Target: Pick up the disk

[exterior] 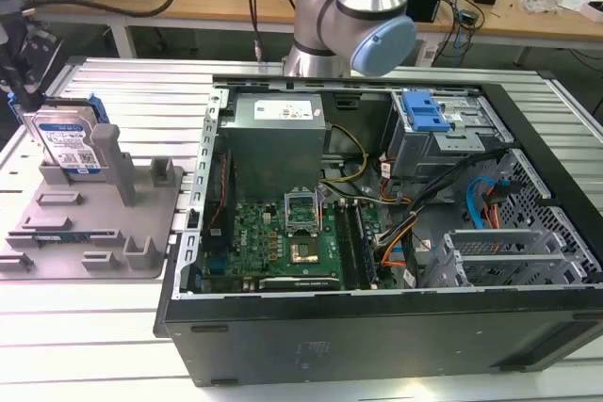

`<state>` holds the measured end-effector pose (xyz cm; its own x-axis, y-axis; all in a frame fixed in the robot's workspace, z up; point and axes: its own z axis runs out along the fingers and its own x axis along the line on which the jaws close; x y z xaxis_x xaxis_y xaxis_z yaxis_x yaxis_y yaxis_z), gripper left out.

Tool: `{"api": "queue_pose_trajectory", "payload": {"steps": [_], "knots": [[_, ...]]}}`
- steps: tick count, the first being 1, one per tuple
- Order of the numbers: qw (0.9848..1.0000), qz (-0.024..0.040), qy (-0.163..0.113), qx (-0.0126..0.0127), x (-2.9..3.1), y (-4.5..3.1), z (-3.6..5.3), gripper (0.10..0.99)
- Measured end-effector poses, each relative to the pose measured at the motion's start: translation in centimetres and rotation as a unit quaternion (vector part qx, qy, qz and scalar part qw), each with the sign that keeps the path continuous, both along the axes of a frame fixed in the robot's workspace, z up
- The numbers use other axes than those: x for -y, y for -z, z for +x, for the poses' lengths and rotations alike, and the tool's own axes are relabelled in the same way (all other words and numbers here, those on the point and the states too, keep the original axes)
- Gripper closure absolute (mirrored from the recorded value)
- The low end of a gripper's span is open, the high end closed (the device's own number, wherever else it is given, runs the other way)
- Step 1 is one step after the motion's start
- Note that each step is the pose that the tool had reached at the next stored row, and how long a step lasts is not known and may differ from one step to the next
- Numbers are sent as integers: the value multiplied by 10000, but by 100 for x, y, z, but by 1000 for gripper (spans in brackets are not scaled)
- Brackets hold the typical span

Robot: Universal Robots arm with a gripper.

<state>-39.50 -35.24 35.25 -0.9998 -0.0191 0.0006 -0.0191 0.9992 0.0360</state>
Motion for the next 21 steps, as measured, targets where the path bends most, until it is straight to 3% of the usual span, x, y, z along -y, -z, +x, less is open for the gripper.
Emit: {"api": "queue_pose_trajectory", "payload": {"steps": [2, 3, 8, 13, 17, 20, 21], "knots": [[10000, -25, -1, 1, -116, 0, -34, 980], [10000, -41, -2, 1, -135, 0, -60, 980], [10000, -45, -7, 4, -139, 1, -90, 980], [9981, -45, -620, 7, -140, 0, -89, 980], [9943, -45, -1062, 9, -139, 1, -89, 980], [9900, -44, -1411, 11, -140, 0, -89, 980], [9876, -44, -1568, 12, -139, 1, -89, 980]]}}
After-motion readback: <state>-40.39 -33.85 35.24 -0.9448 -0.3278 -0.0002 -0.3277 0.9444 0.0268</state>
